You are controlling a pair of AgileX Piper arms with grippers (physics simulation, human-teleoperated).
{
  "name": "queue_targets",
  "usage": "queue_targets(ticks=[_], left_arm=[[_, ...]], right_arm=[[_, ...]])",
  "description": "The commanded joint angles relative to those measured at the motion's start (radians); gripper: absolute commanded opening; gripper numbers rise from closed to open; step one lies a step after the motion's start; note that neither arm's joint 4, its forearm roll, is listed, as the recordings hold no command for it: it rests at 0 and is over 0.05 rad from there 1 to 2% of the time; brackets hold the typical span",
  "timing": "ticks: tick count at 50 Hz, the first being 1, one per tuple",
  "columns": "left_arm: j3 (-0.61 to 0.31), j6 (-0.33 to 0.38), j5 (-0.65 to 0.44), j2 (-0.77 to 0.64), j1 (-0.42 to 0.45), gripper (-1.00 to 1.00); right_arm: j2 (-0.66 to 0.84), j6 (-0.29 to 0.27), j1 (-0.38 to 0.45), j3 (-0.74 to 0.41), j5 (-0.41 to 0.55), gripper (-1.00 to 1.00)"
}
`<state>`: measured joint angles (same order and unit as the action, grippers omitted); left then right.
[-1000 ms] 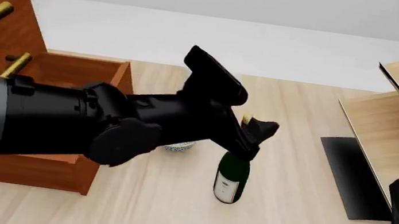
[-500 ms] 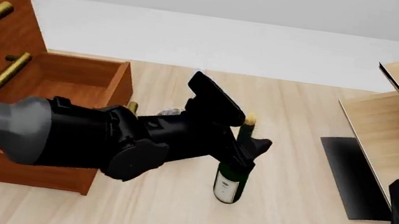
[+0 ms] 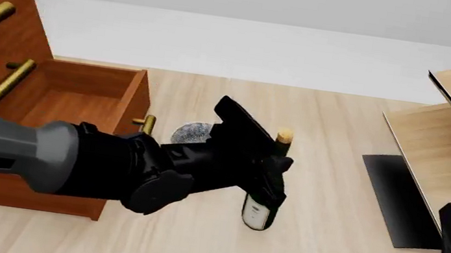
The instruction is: Put the wine bottle in the bottom drawer of the cabinet.
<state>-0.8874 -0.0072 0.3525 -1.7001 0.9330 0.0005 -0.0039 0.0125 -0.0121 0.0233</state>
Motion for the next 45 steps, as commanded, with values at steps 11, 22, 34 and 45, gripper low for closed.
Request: queue_targets(ticks=[11,22,34,45], left_arm=[[0.003,-0.001,-0.010,0.003,0.006,-1.00],[-0.003,0.021,-0.056,0.076,0.016,-1.00],[0.022,0.011,-0.085,0.195,0.002,-1.00],[0.038,0.021,-0.129,0.322,-0.013,-1.00]], right_arm=[[0.000,-0.001,0.001,0.000,0.000,1.00],[0.000,-0.002,0.003,0.000,-0.001,1.00],[0.000,-0.003,0.003,-0.002,0.000,1.00],[0.000,-0.004,0.004,-0.001,-0.001,1.00]])
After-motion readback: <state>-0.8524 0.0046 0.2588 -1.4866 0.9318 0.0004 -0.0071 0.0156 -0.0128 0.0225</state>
